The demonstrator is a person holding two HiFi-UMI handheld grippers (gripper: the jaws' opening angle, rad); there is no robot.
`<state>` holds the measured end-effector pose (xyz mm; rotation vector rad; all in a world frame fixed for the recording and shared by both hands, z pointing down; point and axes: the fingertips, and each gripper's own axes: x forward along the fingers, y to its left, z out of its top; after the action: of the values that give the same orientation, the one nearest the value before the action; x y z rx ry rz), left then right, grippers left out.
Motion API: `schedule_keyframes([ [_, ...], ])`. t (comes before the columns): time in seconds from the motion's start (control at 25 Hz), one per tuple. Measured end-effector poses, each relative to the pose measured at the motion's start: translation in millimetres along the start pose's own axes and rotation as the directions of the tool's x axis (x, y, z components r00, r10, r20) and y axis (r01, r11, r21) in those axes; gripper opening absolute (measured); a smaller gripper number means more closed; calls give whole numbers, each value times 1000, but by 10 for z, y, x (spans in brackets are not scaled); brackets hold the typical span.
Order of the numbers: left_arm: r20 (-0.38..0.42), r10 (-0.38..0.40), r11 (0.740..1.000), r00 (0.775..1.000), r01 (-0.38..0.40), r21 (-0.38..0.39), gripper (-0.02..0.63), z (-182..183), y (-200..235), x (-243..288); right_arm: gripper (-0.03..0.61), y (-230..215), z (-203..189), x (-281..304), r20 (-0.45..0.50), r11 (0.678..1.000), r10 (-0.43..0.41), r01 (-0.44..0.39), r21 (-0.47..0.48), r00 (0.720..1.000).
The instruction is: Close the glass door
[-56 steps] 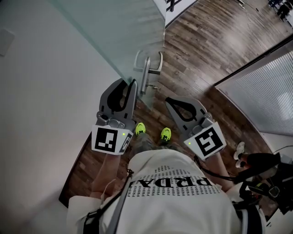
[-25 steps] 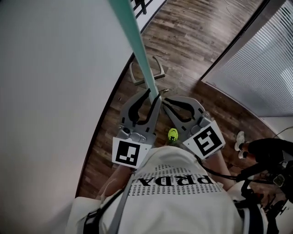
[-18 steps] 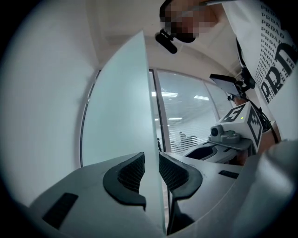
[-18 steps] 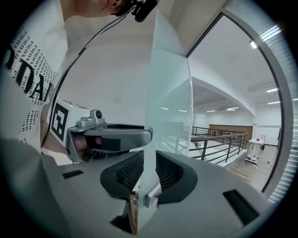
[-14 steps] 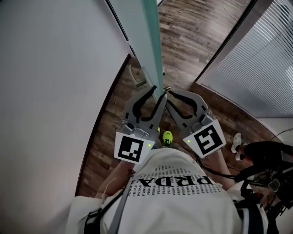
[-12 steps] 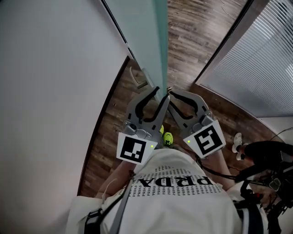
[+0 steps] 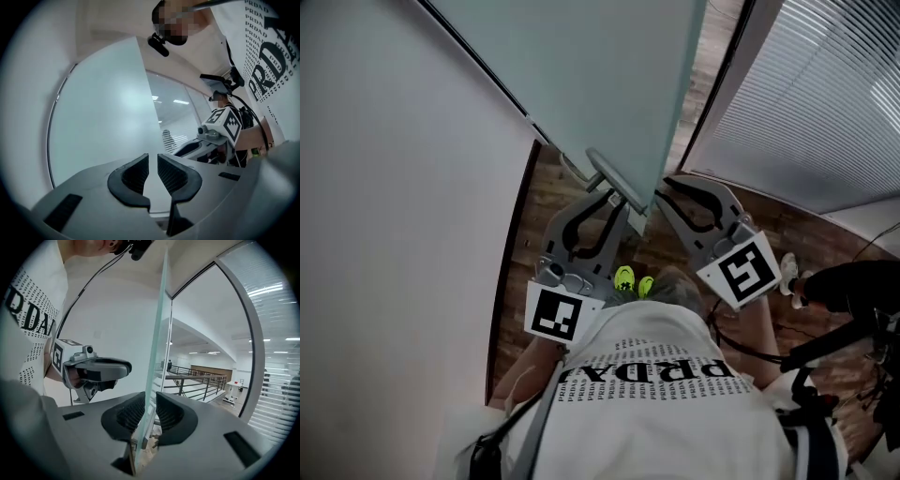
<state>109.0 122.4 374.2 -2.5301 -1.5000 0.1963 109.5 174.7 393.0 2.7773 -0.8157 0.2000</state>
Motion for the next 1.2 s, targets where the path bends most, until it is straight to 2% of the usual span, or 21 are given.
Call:
schedule_keyframes([
  [0.12,-44,43,998,998,-45,-53,63,-93,78,267,41,-340,14,-25,40,999,26,-28,47,999],
  [0.24,-69,101,994,992,-104,-42,60,-154,91,634,41,-717,-69,-1,42,1000,27,-26,-10,999],
  [0.36,-62,178,979,982,-183,-86,58,-191,34,681,41,-688,-83,0,21,996,73,-72,-45,997],
  [0.44,-64,190,976,980,-195,-96,58,-218,-23,672,41,-637,-29,11,23,996,77,-76,-42,997],
  [0.56,-74,192,971,979,-200,-130,58,-307,-158,800,41,-750,-44,11,38,997,68,-67,-25,997],
  [0.68,-113,178,971,978,-193,-142,58,-517,-246,1162,41,-1158,-233,51,33,997,83,-83,-1,996],
  [0.8,-129,147,973,981,-167,-161,58,-666,-290,1426,41,-1502,-386,49,21,998,65,-65,-5,998],
  [1.0,-114,110,978,987,-128,-165,58,-683,-235,1318,40,-1673,-401,-35,-6,1000,-14,14,20,1000],
  [1.2,-45,63,981,997,-70,-180,58,-656,-54,1082,40,-1731,-355,-56,-17,990,-138,138,12,990],
])
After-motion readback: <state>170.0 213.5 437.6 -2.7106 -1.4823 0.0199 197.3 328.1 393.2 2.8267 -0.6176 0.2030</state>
